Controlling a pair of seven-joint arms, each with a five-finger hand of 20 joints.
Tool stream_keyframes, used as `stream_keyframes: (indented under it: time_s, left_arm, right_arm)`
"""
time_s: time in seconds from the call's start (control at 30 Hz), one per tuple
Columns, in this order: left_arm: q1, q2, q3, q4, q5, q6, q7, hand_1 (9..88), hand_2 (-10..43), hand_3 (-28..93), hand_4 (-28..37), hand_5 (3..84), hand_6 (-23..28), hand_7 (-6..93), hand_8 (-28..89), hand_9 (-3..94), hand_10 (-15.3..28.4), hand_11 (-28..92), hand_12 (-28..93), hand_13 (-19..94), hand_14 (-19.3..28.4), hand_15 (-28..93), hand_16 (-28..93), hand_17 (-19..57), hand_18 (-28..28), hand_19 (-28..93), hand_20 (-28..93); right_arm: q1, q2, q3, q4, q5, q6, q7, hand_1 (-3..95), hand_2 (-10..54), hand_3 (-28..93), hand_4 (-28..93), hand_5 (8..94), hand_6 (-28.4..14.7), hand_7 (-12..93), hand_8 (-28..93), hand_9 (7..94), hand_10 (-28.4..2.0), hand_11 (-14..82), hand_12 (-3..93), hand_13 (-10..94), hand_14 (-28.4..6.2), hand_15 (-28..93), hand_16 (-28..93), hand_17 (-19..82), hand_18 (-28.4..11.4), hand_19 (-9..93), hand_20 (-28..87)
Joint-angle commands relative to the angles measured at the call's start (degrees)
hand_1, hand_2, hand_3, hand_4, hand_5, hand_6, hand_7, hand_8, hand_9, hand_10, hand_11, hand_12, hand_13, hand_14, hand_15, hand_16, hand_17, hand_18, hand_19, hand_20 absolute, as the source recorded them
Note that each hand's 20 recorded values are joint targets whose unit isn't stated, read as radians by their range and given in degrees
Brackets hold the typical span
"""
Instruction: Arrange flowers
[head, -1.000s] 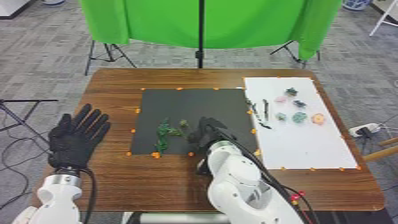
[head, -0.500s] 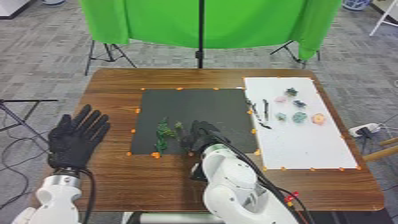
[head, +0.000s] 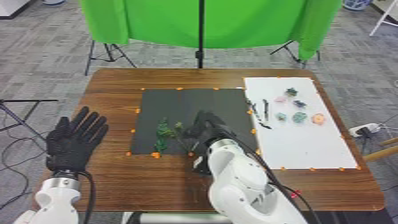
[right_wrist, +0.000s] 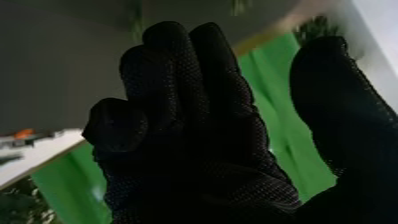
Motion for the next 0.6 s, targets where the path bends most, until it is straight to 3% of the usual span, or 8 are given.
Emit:
stream_keyframes:
  time_s: [0.03,0.27,0.43,0.6]
  left_arm:
    - [2.33,-1.99,-0.39,-0.43,0.37,-0.46,1.18,25.9,12.6,78,-28.3,41.7,11.5,6.6,-8,34.7,17.1,18,9,26,17.7,35,-8,-8.4,16.3,40,13]
    - [3.33,-2.13,-0.89,-0.76,0.03,-0.86,1.73,25.9,12.6,78,-28.3,41.7,11.4,6.6,-8,34.8,17.0,18,9,26,17.7,35,-8,-8.4,16.3,41,13]
    - [3.85,-2.24,-1.00,-0.83,-0.31,-0.83,1.80,26.0,12.6,78,-28.3,41.6,11.3,6.6,-8,34.7,16.9,18,9,26,17.7,35,-8,-8.4,16.3,40,13]
    - [2.91,-2.22,-0.63,-0.33,0.20,-1.41,1.16,26.1,12.5,78,-28.3,41.6,11.3,6.6,-8,34.7,16.9,18,9,26,17.7,35,-8,-8.4,16.3,40,13]
  right_arm:
    - [1.20,6.44,9.75,-0.30,-2.98,7.55,2.20,31.6,-6.0,80,-20,71.4,-9.5,20,-10,67.8,-24.2,32.9,21.9,57,-21.8,75,22,36,-28.4,93,59]
    - [-1.88,13.54,18.77,0.86,-3.10,7.80,6.10,29.0,-9.4,78,-24,67.2,-11.5,14,-10,63.5,-24.7,32.6,20.4,53,-22.5,77,21,36,-28.4,93,62]
    - [-1.39,13.98,18.05,5.20,-4.13,8.96,6.36,30.2,-9.5,78,-26,66.6,-11.4,14,-10,62.6,-24.5,31.8,19.5,53,-22.4,77,21,36,-28.4,93,63]
    - [1.12,13.44,15.80,9.81,-6.00,9.57,6.12,30.0,-9.5,78,-28,67.1,-10.9,15,-10,63.2,-24.1,32.4,19.7,53,-22.0,77,21,36,-28.4,93,63]
